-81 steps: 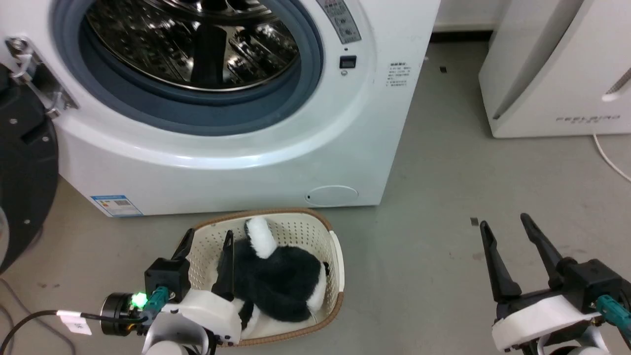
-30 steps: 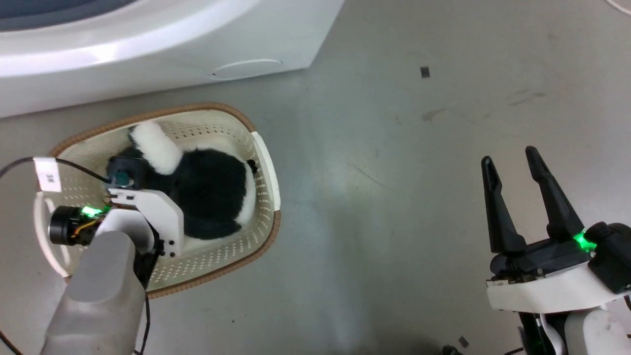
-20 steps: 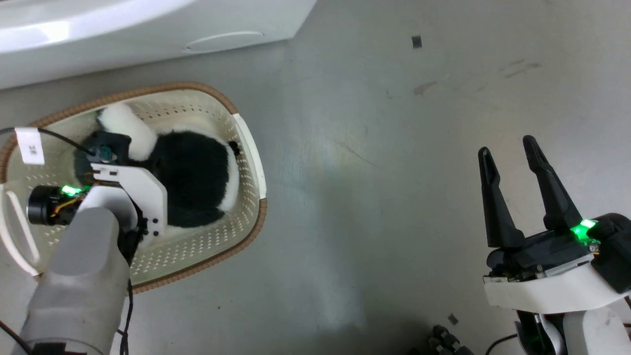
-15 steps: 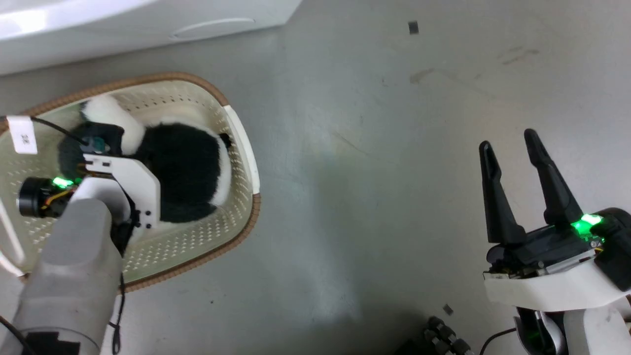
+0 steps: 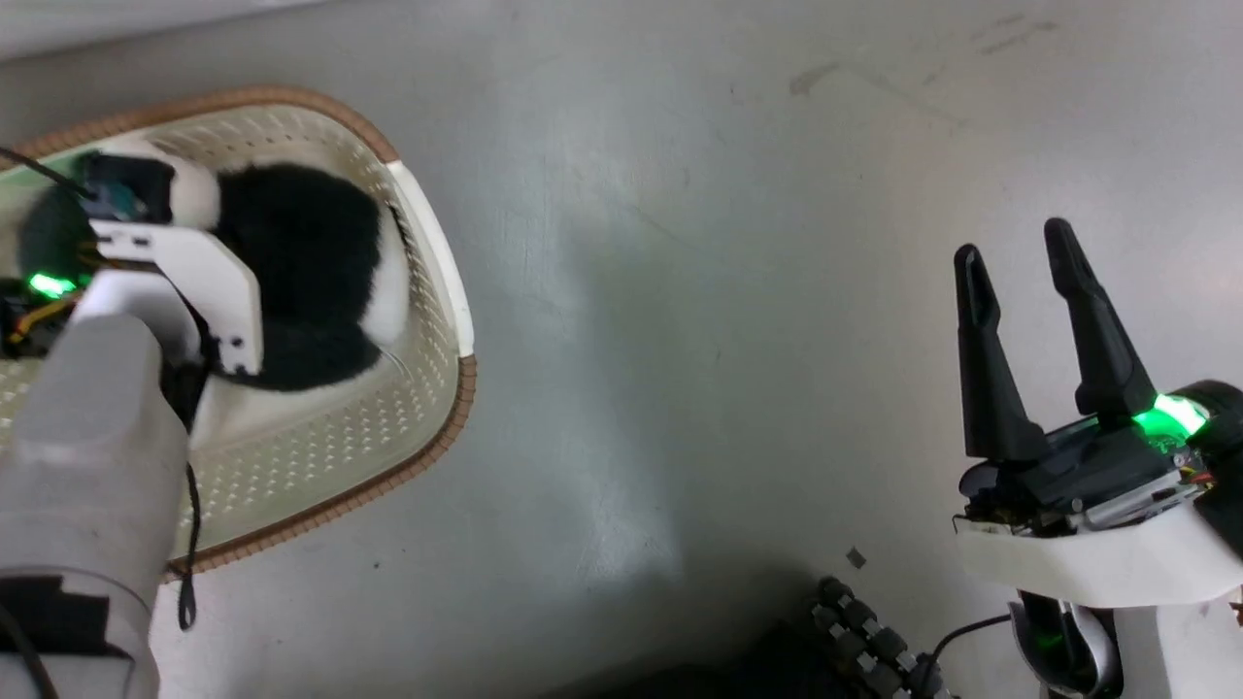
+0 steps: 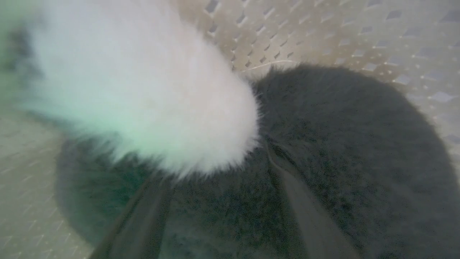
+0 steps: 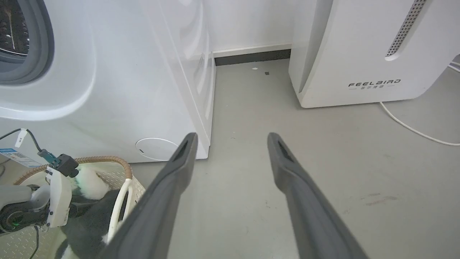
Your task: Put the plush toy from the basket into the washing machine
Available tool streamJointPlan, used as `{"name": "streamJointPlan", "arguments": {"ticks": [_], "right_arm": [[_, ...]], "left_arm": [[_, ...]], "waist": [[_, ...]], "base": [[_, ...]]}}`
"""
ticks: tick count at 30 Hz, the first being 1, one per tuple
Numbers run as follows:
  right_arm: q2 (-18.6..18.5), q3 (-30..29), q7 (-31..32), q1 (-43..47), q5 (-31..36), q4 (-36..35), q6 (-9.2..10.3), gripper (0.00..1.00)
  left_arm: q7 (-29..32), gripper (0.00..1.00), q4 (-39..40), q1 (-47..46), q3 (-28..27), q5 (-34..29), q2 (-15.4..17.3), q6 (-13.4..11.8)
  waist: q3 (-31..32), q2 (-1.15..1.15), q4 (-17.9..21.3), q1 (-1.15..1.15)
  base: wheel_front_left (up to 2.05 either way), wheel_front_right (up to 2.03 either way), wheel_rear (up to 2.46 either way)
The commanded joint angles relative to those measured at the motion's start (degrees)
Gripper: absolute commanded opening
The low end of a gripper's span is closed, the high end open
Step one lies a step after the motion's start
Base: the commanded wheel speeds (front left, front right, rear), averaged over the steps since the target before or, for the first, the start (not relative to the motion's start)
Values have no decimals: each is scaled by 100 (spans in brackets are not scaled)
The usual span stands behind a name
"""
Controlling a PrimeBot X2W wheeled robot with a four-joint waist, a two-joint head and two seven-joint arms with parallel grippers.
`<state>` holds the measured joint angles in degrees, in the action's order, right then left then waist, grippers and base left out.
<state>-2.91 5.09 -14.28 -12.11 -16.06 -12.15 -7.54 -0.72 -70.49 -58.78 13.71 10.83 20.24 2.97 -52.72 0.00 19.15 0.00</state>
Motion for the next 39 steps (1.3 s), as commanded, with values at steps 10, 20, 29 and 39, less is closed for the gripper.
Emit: {"name": "streamJointPlan", "arguments": {"ticks": [10, 20, 29, 39], "right_arm": [[3, 5, -72, -149, 22, 50, 5, 100], [3, -80, -72, -31, 243, 260, 5, 100], [3, -445, -72, 362, 509, 621, 5, 100], [3, -646, -72, 797, 684, 843, 5, 100]], "left_arm": [[-78, 0, -293, 113, 164, 126, -68, 181], [-652, 0, -312, 671, 129, 373, -501, 229], [-1353, 0, -153, 1455, 42, 684, -1060, 345], [-1426, 0, 1277, 2775, -184, 792, -1307, 329]], "waist": [[81, 0, -38, 0], [1066, 0, -278, 0], [2370, 0, -684, 0], [3491, 0, -1236, 0]], "base": [[0, 0, 0], [0, 0, 0], [0, 0, 0], [0, 0, 0]]}}
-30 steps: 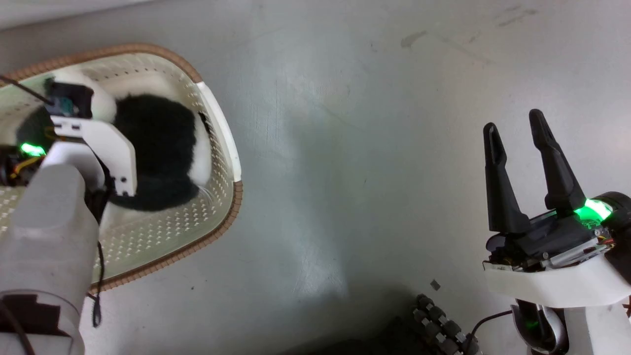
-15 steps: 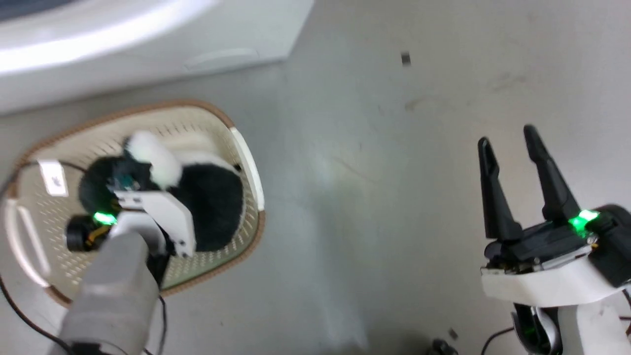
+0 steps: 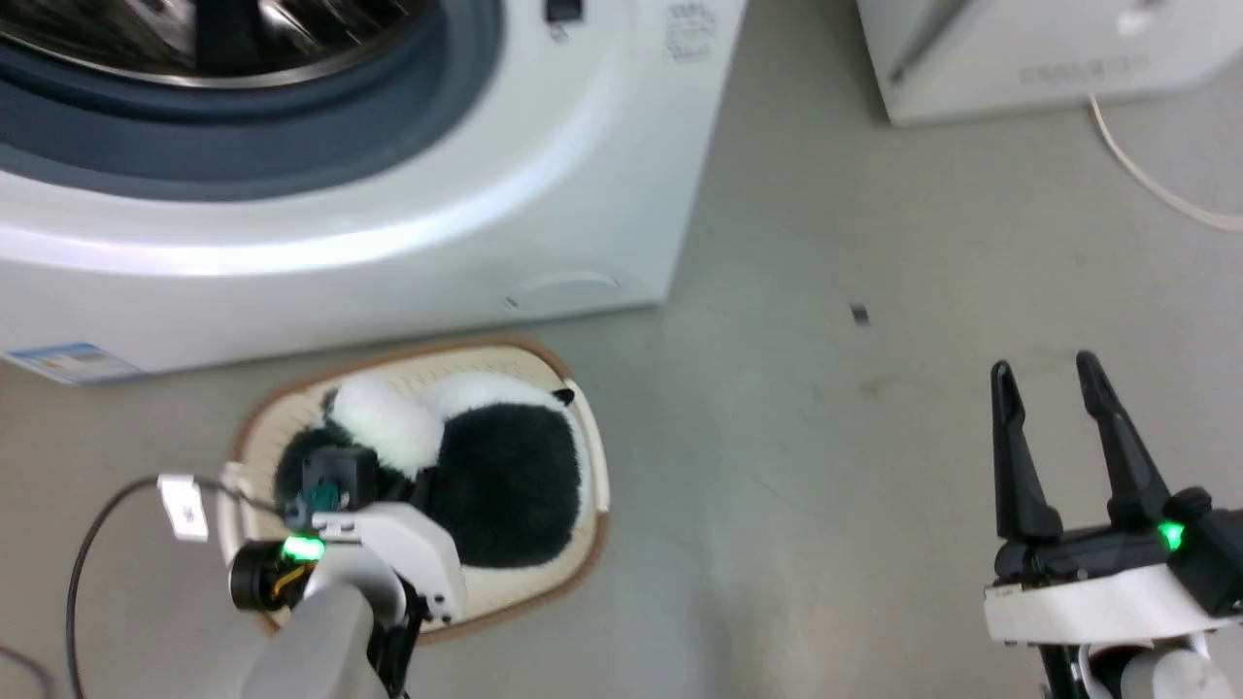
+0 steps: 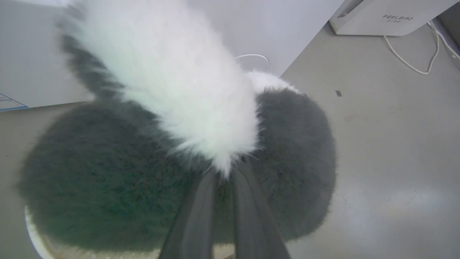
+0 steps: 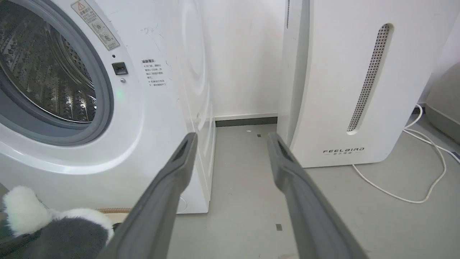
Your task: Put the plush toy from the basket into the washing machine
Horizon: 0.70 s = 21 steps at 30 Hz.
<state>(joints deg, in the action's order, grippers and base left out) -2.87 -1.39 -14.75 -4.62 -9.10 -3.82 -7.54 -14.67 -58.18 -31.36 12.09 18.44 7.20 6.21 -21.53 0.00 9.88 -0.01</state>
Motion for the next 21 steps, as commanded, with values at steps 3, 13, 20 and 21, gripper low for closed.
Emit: {"name": "streamJointPlan", "arguments": {"ticks": [3, 13, 20, 21], "right_arm": [[0, -25, -25, 172, 51, 30, 5, 100], [0, 17, -25, 473, 122, 77, 5, 100], [0, 7, -25, 530, 115, 26, 5, 100], [0, 2, -25, 525, 107, 17, 5, 100]], "left_arm": [[-31, 0, 723, 523, -146, -26, -33, -42], [-32, 0, 2674, 1796, -587, -305, -124, -100], [-32, 0, 3839, 2080, -896, -443, -215, -87], [-32, 0, 3997, 2082, -925, -451, -222, -69]], "waist": [[612, 0, -442, 1], [1104, 0, -654, 1], [1147, 0, -635, 1], [1122, 0, -615, 1]], "base": [[0, 0, 0], [0, 0, 0], [0, 0, 0], [0, 0, 0]]}}
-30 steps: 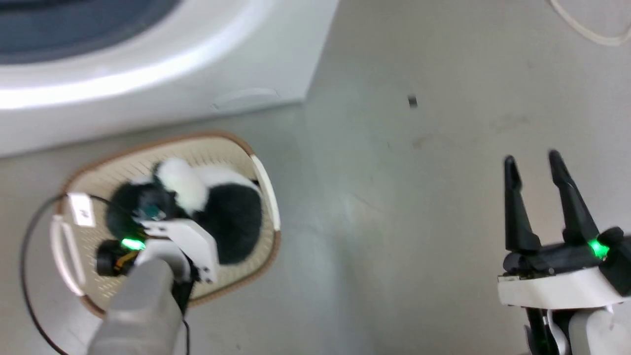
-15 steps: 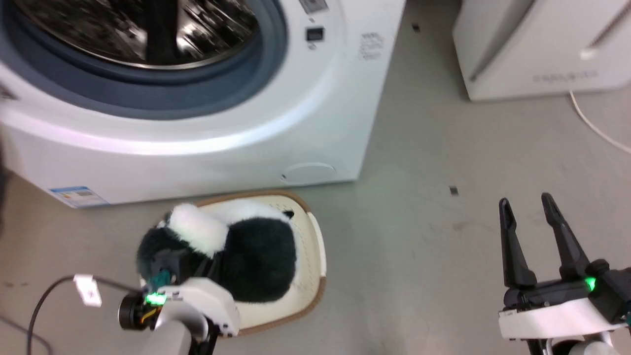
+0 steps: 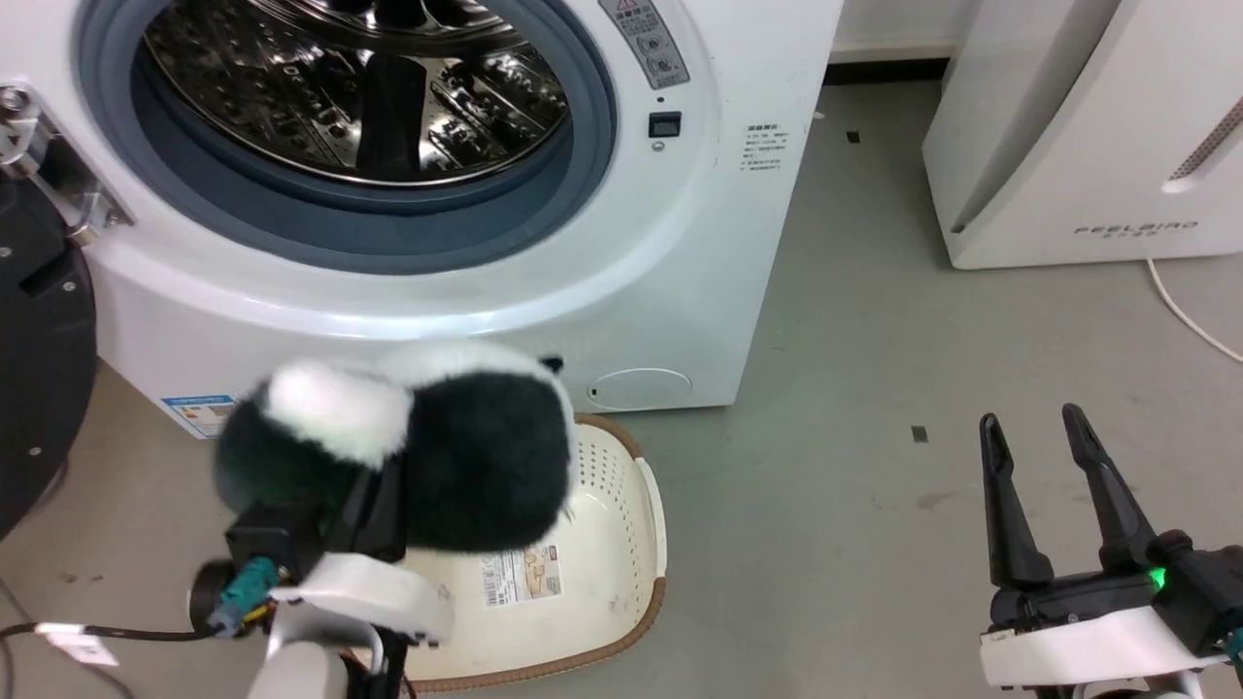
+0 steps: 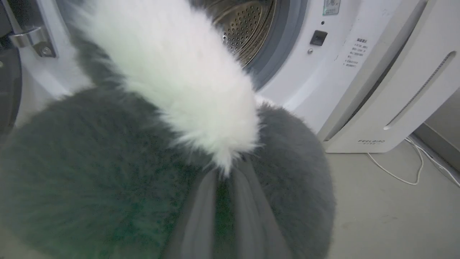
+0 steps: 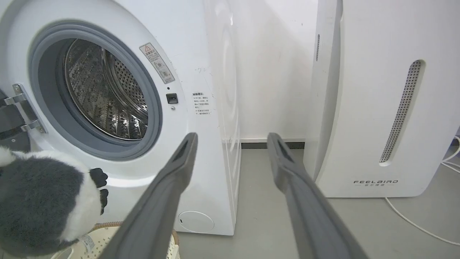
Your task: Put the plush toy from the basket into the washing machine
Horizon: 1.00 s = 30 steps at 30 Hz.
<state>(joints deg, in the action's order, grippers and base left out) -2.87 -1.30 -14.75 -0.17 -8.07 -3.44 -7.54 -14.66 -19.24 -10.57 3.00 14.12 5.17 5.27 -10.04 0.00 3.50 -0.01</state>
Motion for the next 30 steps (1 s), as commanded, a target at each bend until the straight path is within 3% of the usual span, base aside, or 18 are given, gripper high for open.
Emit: {"name": "streamJointPlan", "arguments": {"ticks": [1, 8, 15, 22, 30], "right_arm": [[0, -8, -25, 73, -5, -31, 5, 100], [0, 22, -25, -75, -27, -148, 5, 100], [0, 113, -25, -352, -180, -373, 5, 100], [0, 160, -25, -613, -318, -618, 5, 100], [0, 296, -25, -889, -567, -842, 5, 100]], "left_arm": [[-33, 0, 261, -11, -59, -2, -26, 45], [-33, 0, 1095, -615, -362, 120, 113, 145], [44, 0, 1195, -1937, -602, 350, 511, 177], [556, 0, 708, -3583, -809, 466, 1135, 168], [958, 0, -390, -5542, -684, 346, 1883, 190]], "waist": [[-64, 0, 46, 1], [-573, 0, 271, 1], [-1380, 0, 578, 1], [-2274, 0, 874, 1], [-3230, 0, 1203, 1]], "base": [[0, 0, 0], [0, 0, 0], [0, 0, 0], [0, 0, 0], [0, 0, 0]]}}
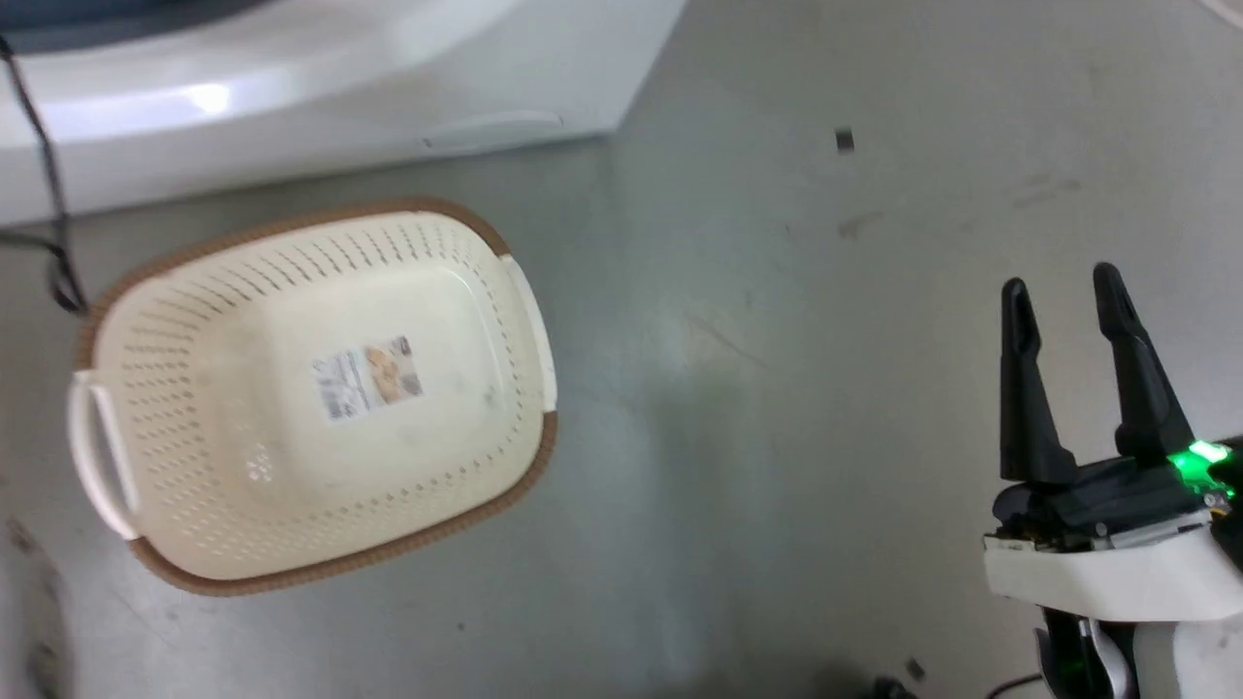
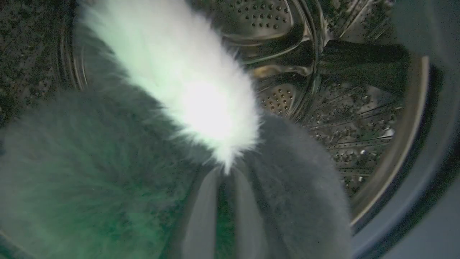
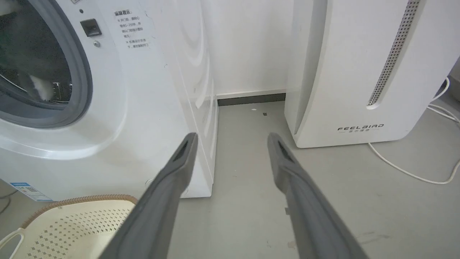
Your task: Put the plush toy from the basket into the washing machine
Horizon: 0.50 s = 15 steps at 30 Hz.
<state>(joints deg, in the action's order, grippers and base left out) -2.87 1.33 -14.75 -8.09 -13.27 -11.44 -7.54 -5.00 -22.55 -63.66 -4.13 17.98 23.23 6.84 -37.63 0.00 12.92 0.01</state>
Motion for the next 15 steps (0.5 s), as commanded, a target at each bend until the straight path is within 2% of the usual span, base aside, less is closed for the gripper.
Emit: {"name": "streamJointPlan", "arguments": {"ticks": [1, 8, 15], "right_arm": [[0, 60, -25, -125, -79, -49, 5, 100], [0, 185, -25, -228, -228, -85, 5, 100], [0, 210, -25, -336, -233, -111, 5, 100]], "left_arm": [[11, 0, -221, -473, 54, -75, 171, 35], [-278, 0, -1325, -1872, 207, -379, 575, -24], [-261, 0, -2295, -2322, 690, -770, 705, -2]], "waist": [[-573, 0, 303, -1], [-1031, 0, 434, -1], [-1193, 0, 451, -1]], "base": [[0, 0, 0], [0, 0, 0], [0, 0, 0]]}}
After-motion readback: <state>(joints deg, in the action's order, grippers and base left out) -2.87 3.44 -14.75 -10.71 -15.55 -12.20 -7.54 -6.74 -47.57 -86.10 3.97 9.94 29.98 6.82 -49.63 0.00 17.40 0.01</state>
